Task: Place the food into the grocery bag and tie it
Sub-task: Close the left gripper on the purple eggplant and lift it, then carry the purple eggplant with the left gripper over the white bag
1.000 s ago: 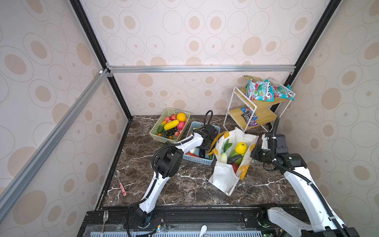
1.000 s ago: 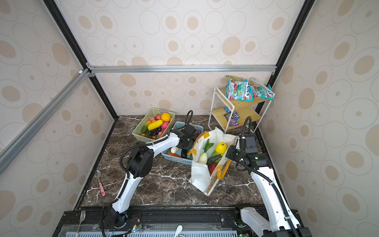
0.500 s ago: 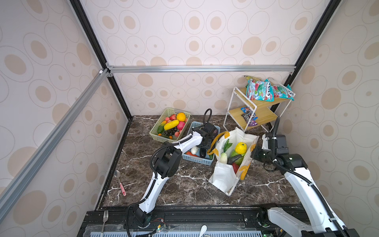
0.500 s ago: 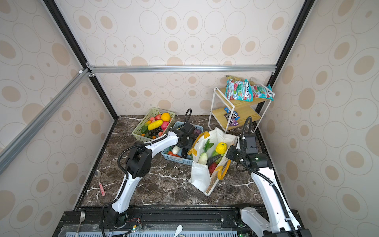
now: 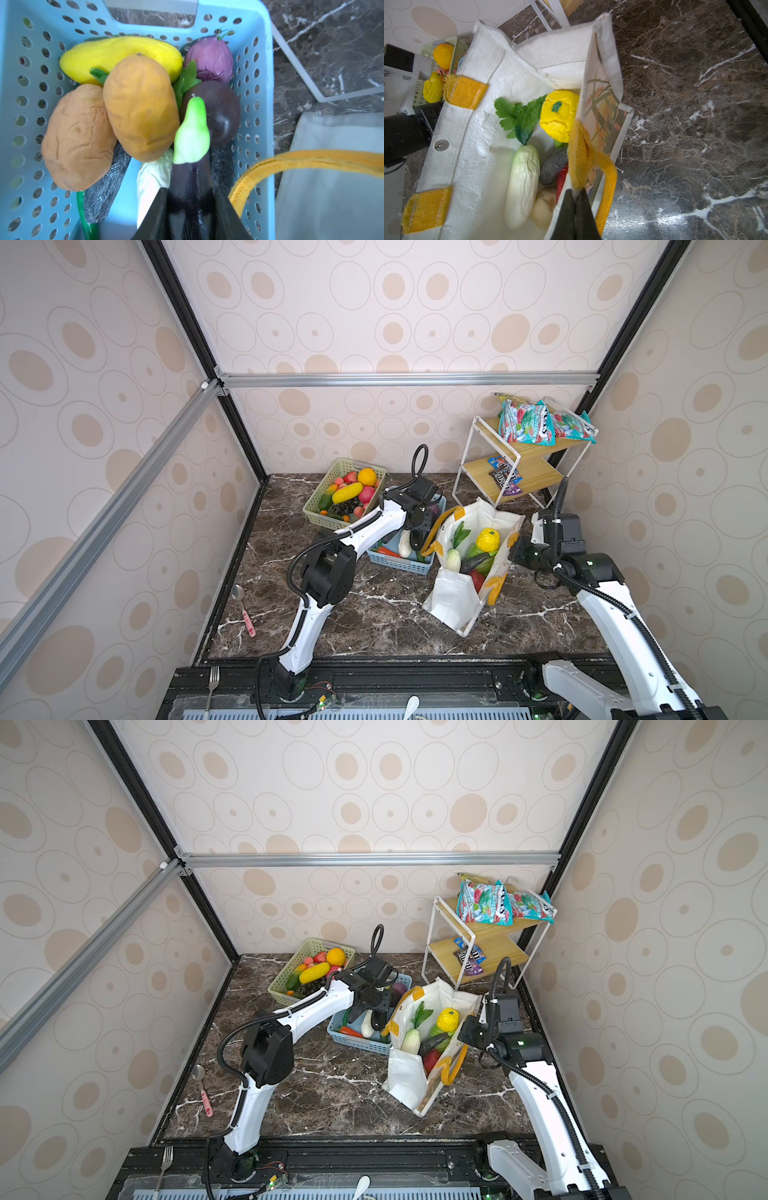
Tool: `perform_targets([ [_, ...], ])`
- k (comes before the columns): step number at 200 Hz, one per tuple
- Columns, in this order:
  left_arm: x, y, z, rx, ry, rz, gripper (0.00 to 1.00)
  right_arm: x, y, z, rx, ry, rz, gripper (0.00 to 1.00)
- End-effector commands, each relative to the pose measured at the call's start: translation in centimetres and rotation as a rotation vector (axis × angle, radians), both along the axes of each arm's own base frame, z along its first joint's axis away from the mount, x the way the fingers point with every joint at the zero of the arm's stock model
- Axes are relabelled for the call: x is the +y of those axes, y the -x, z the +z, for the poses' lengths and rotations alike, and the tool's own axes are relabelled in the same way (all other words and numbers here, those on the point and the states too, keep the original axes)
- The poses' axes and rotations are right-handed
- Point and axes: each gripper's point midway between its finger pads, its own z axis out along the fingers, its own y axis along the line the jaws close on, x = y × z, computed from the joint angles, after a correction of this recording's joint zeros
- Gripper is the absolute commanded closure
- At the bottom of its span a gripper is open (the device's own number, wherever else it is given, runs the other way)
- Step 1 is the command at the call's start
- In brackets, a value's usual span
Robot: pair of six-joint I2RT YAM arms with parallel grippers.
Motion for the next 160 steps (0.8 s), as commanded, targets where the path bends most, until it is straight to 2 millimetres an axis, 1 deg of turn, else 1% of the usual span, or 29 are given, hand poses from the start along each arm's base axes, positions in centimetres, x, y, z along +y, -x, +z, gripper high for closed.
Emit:
perform_targets([
  [1, -0.2, -0.6, 4.0, -0.06, 0.061, 0.017, 0.69, -0.1, 0.6, -0.6, 0.021, 0.007, 0.007, 1.0],
  [21, -0.1, -0.8, 5.0, -0.075, 0.077, 0.021, 0.69, -0.1, 0.6, -0.5, 0.02, 0.008, 0.011, 1.0],
  [81, 0.1, -1.4, 9.2, -0.131, 0.163, 0.019, 0.68, -0.2, 0.8, -0.7, 0.025, 0.016, 0.01, 1.0],
  [97, 0.1, -1.5, 10.1, -0.142, 0.182, 0.014, 0.68, -0.2, 0.9, -0.7, 0.024, 0.017, 0.011, 1.0],
  [125, 0.0, -1.5, 11.3, -0.158, 0.206, 0.008, 0.67, -0.2, 0.9, -0.6, 0.025, 0.015, 0.011, 1.0],
  [160, -0.4, -1.0, 13.8, -0.18, 0.267, -0.013, 0.66, -0.2, 0.8, -0.4, 0.021, 0.012, 0.009, 1.0],
])
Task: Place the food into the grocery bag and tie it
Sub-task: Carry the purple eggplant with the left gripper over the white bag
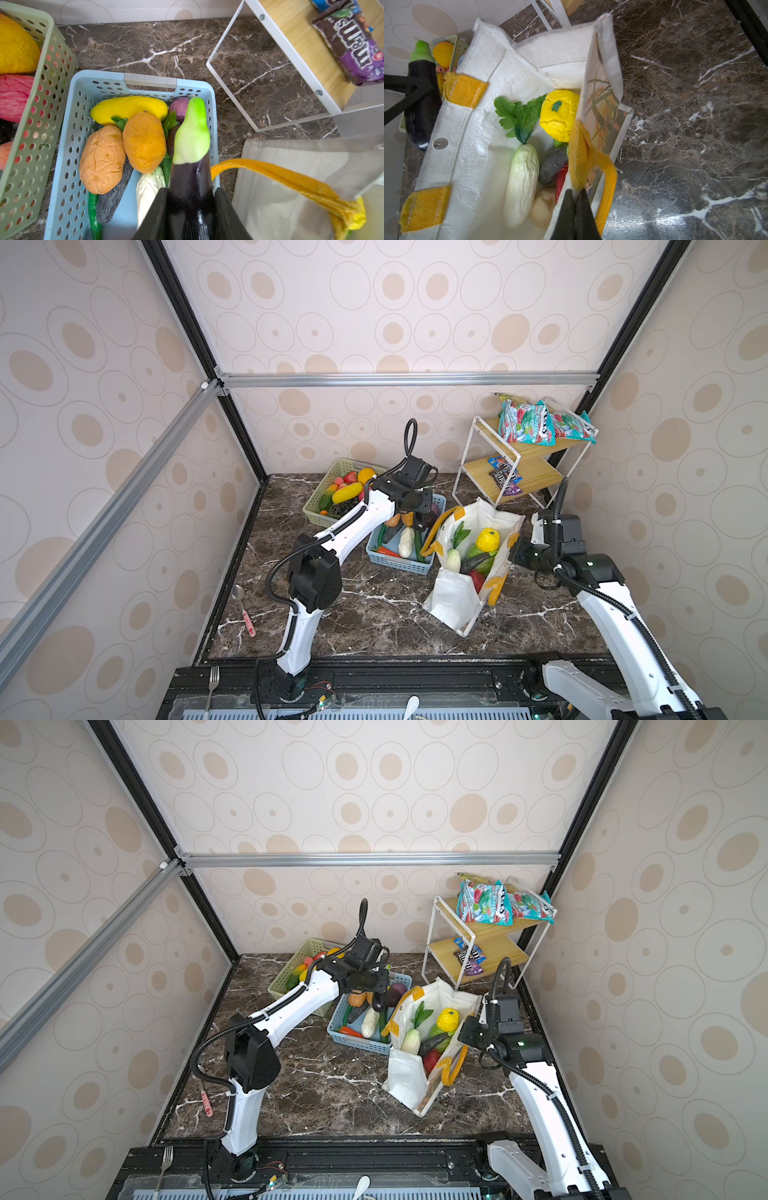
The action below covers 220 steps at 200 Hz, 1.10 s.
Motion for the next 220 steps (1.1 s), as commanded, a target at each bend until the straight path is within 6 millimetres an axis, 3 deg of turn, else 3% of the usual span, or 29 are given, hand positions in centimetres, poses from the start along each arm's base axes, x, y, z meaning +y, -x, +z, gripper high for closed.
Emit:
perform_targets([
  [1, -0.1, 0.1, 4.8, -0.061, 0.091, -0.004, 0.66, -0.2, 0.7, -0.4, 0.023, 0.004, 0.0, 1.0],
  [46, -0.3, 0.4, 6.8, -0.087, 0.136, -0.02, 0.66, -0.1, 0.5, -0.3, 0.021, -0.006, -0.003, 1.0],
  [220, -1.5, 1.7, 8.5, -0.076, 0.235, -0.08, 0.64, 0.2, 0.5, -0.4, 0.028, -0.022, 0.0, 1.0],
])
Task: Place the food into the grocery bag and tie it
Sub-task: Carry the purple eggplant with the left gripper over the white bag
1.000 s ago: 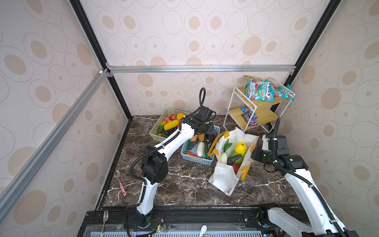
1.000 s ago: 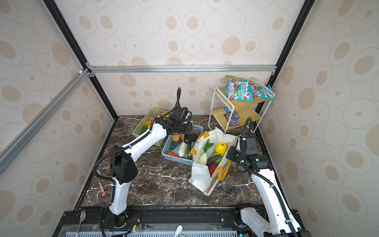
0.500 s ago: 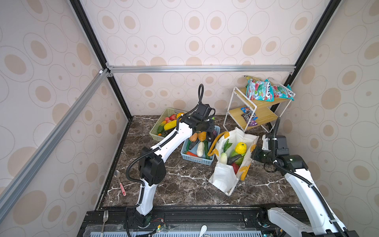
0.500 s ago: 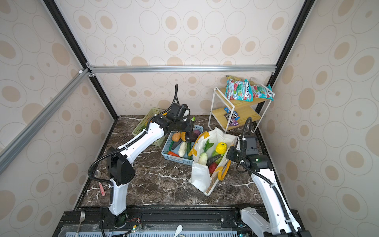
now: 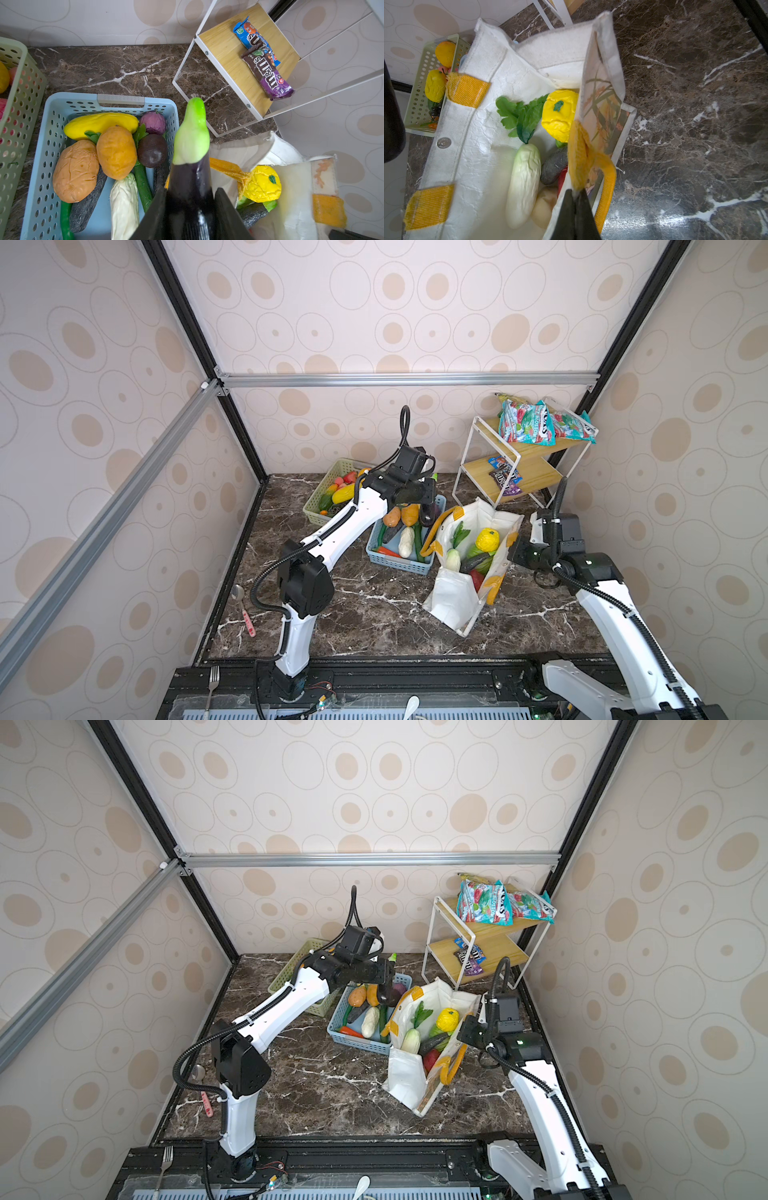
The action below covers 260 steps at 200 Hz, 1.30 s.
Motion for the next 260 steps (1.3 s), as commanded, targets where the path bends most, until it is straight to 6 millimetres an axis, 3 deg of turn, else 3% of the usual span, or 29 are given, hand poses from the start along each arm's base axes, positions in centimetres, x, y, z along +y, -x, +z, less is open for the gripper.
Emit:
perform_targets([
  [1, 0.2, 0.3, 2.9, -0.037, 0.062, 0.0, 0.64, -0.1, 0.7, -0.3, 0.024, -0.009, -0.005, 1.0],
  [260, -3.4, 4.0, 4.6, 0.042, 0.337, -0.162, 0.63, 0.2, 0.9, -0.5, 0.018, -0.037, -0.015, 1.0],
])
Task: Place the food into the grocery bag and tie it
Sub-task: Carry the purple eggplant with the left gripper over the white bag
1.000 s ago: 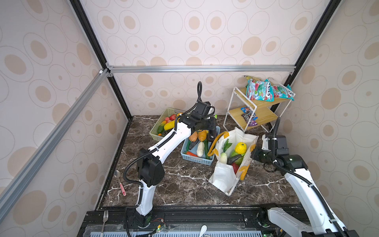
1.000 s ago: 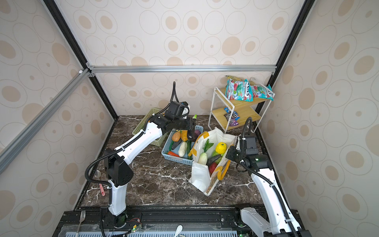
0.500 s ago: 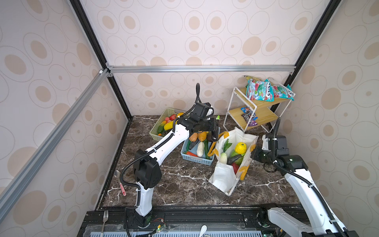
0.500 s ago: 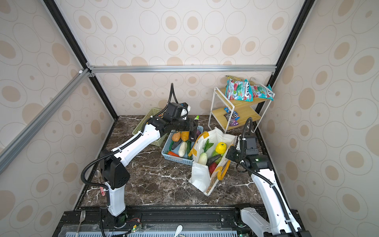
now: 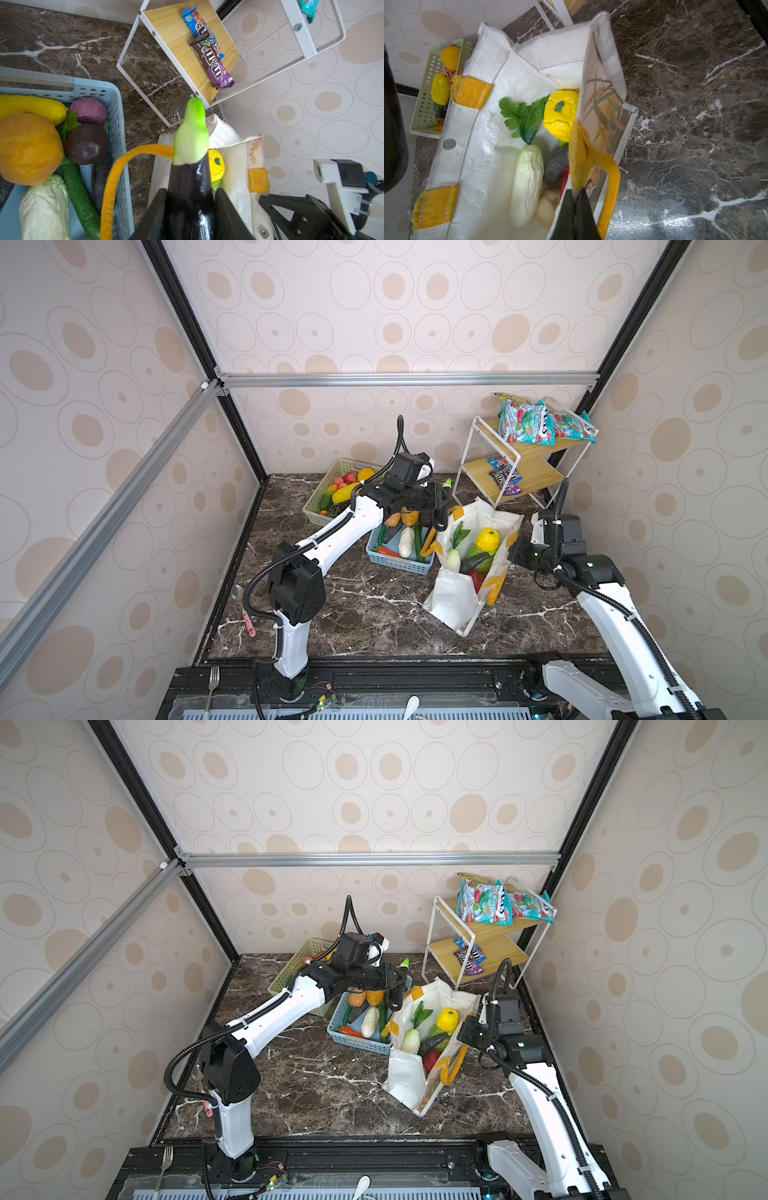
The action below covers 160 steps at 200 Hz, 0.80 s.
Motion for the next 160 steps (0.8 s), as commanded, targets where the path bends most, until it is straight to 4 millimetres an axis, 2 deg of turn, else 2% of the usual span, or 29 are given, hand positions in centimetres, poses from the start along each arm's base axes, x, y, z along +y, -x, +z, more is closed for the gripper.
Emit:
perform_targets([
  [1, -0.1, 0.9, 3.8, -0.056, 0.071, -0.018, 0.63, 0.1, 0.7, -0.7, 0.028, -0.016, -0.002, 1.0],
  [57, -1.5, 2.1, 3.5, -0.062, 0.061, -0.05, 0.63, 0.1, 0.8, -0.7, 0.029, -0.017, 0.001, 1.0],
  [160, -6.1, 5.8, 1.6, -0.081, -0.025, -0.154, 0.63, 0.1, 1.6, -1.0, 0.035, -0.016, 0.003, 1.0],
])
